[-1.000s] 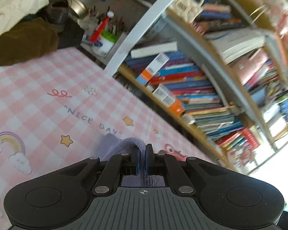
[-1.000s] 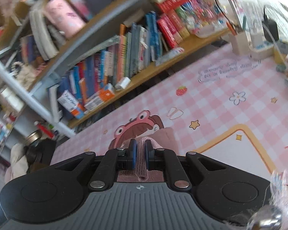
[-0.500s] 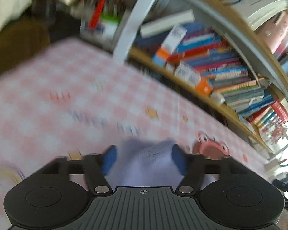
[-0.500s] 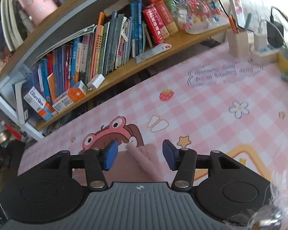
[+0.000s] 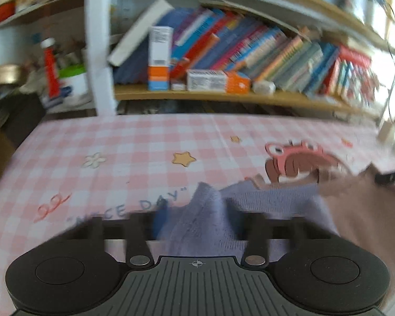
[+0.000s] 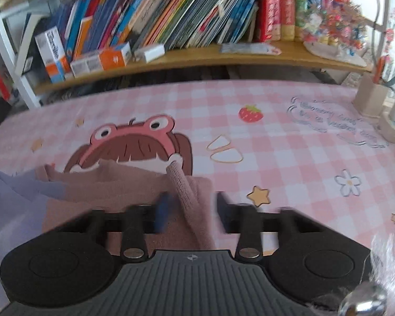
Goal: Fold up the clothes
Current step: 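Lift the hem with both grippers and fold it up toward the collar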
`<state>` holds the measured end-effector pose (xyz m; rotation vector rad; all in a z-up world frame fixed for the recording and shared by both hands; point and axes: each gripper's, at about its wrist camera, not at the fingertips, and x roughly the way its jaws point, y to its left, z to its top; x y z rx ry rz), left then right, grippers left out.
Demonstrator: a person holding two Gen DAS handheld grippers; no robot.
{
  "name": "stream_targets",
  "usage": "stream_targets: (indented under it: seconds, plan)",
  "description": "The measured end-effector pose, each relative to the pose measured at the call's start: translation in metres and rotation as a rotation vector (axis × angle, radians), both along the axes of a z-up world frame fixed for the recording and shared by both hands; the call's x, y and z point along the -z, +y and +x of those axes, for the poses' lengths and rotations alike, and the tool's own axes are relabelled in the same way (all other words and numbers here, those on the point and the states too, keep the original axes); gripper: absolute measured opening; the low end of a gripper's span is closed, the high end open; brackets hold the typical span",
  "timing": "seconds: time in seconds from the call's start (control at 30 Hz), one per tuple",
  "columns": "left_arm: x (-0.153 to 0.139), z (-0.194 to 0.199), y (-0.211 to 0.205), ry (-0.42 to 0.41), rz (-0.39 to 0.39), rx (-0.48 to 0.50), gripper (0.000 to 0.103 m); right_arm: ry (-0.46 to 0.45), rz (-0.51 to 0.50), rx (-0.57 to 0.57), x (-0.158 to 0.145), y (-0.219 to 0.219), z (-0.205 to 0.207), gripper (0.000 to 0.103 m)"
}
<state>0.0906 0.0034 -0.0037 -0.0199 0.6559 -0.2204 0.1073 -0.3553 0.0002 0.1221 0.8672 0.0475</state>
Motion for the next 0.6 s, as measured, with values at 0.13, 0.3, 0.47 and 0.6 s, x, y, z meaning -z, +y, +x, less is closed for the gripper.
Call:
stream_targets:
  seconds: [0.13,0.3,0.47,0.6]
  plan:
    - [-0.011,0.001,0.014,-0.041,-0.080,-0.032,0.003,-0.082,0.094,0.066,-0.023,-0.015,-0.014,0.005]
    - [0.000,0.028,0.019,0.010,-0.100,-0.083,0.003,-0.100,0.154,0.123,-0.021,-0.028,-0.009,0.005]
    - [0.031,0.044,0.012,0.078,-0.048,-0.123,0.004,-0.021,0.126,0.153,0.016,-0.027,0.021,0.005]
    - [0.031,0.045,0.018,0.078,-0.064,-0.135,0.013,-0.022,0.150,0.171,0.022,-0.032,0.020,0.007]
